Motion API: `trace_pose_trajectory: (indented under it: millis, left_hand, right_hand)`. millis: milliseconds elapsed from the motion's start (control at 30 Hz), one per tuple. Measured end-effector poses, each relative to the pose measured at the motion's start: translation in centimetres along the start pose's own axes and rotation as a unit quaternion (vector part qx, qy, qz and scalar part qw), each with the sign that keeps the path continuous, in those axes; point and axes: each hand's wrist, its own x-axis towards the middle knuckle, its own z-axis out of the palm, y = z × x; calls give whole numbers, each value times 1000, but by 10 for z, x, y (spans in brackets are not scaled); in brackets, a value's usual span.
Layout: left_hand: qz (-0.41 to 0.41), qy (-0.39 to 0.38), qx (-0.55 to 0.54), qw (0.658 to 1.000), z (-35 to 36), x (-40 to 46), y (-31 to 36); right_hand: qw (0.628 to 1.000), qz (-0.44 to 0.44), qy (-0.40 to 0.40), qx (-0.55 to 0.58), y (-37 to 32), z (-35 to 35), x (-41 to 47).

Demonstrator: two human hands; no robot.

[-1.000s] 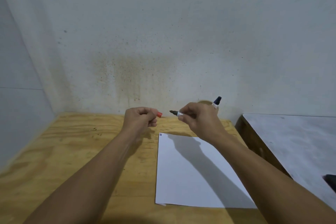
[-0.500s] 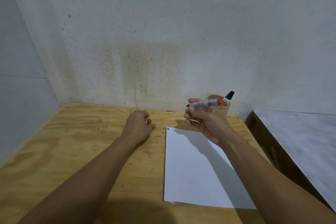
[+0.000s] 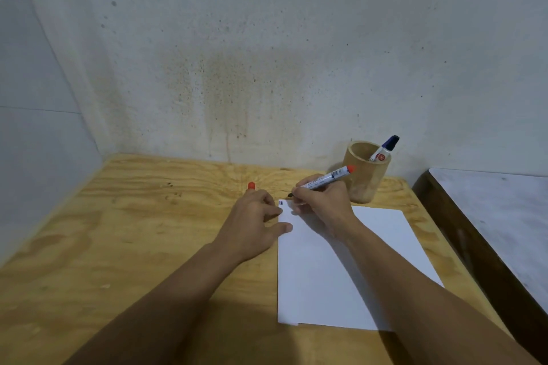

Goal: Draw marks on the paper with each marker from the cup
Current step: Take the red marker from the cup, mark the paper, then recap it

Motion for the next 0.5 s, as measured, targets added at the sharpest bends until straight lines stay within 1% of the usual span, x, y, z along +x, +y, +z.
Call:
trace_pose_trajectory:
  millis: [133,267,367,500]
  left_hand:
    - [-13,7,-15,1000,2,0,0]
    - [-14,11,-3,1000,3,1,-3]
    - [-8,20,23,1000,4,0,-5]
    - [-4,29,40,999,3,-3,-3]
  right_hand:
    - [1000,-25,-7,4,9,1,5]
    - [997,-52,-1,-53,22,-2,13]
    - [996,-60,-4,-73,25,-4,15]
    - [997,-52,-15,-54,25,-4,14]
